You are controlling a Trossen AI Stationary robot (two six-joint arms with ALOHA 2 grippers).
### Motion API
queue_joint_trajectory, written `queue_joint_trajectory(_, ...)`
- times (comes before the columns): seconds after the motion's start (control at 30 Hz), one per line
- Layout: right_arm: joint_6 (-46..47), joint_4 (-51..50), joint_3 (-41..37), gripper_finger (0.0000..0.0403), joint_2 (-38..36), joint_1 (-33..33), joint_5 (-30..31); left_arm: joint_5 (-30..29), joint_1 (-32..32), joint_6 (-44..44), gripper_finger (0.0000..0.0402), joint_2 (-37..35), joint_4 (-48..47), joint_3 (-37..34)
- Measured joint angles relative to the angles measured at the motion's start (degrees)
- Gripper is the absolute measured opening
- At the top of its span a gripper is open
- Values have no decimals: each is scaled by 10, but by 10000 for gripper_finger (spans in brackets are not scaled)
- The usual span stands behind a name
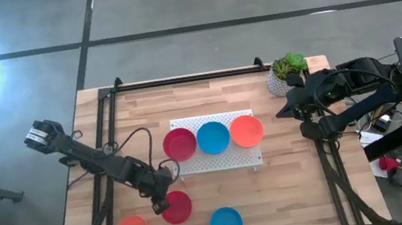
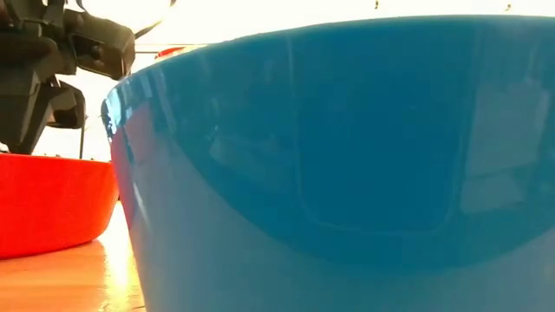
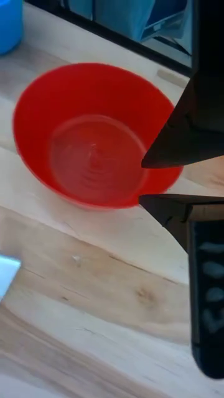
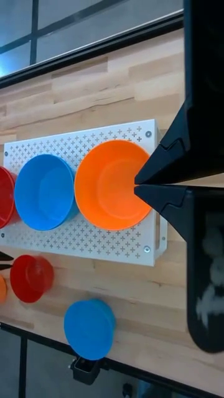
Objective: Pick & Place Mini bowls
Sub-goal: Stack the red bowl on the red bowl on the shelf
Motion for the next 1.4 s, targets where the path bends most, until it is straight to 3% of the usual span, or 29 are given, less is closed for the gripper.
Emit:
queue_joint_trajectory(0.7,1,0,0,8,0,0,1,-14,0,-19,69,1,73,-56)
queue_joint_trajectory(1.13,0,0,0,8,0,0,1,-16,0,-14,68,57,130,-53)
queue_joint_trajectory(1.27,0,0,-1,8,0,0,1,-6,0,-29,54,58,129,-51)
queue_joint_trajectory(1.4,-3,0,-1,8,0,0,1,4,0,-42,13,58,128,-52)
